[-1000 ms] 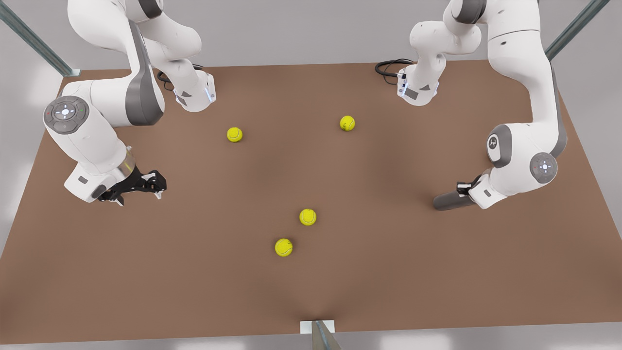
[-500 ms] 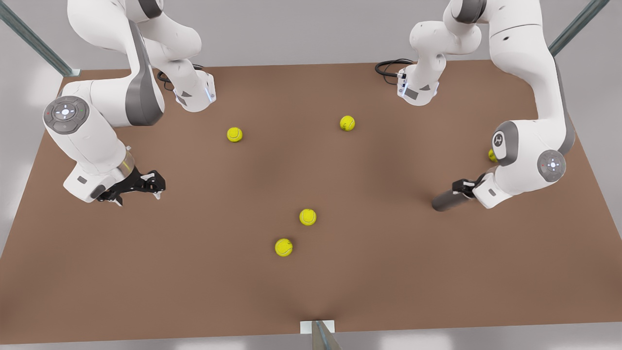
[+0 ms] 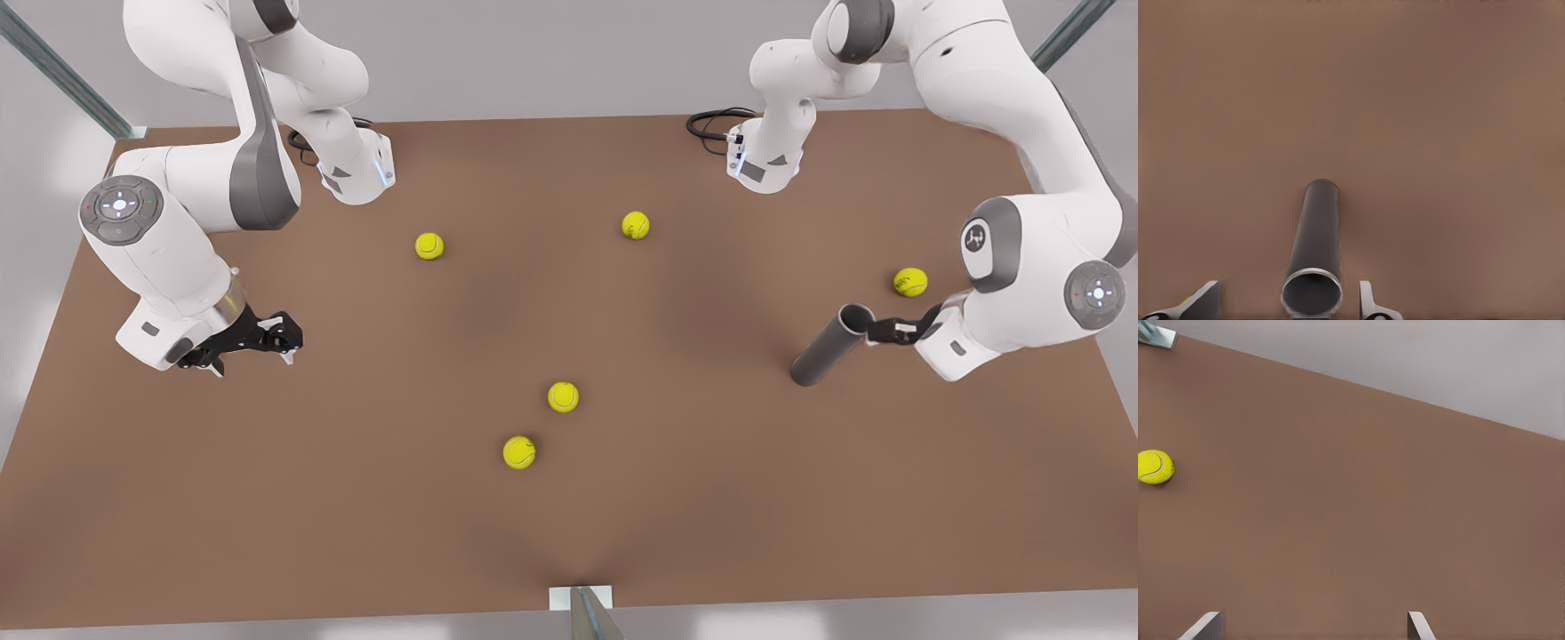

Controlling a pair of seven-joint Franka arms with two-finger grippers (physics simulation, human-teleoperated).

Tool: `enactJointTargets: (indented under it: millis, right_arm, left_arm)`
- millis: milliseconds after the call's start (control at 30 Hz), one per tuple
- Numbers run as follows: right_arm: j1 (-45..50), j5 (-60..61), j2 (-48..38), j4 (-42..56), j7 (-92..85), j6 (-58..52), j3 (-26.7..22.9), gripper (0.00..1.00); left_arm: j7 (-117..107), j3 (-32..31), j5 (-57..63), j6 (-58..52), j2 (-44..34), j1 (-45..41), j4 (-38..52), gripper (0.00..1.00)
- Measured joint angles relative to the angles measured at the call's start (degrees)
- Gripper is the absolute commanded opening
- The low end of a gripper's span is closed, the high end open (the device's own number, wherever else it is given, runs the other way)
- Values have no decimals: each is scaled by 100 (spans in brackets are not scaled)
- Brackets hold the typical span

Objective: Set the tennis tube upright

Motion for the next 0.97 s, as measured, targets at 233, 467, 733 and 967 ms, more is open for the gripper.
enactJointTargets:
  millis: [233,467,733,967]
  right_arm:
    - [-17,-1,0,-4,-9,0,0,100]
    - [-16,0,0,0,-9,0,0,100]
    - [-16,-9,0,4,-9,0,0,100]
    - [-400,524,465,4,7,49,10,100]
  left_arm:
    - [-326,-293,573,-182,-460,-17,48,100]
    - [-344,-319,724,128,-483,-5,-293,100]
    - [-344,-319,745,111,-483,-4,-283,100]
    - [-344,-328,748,94,-483,-4,-283,100]
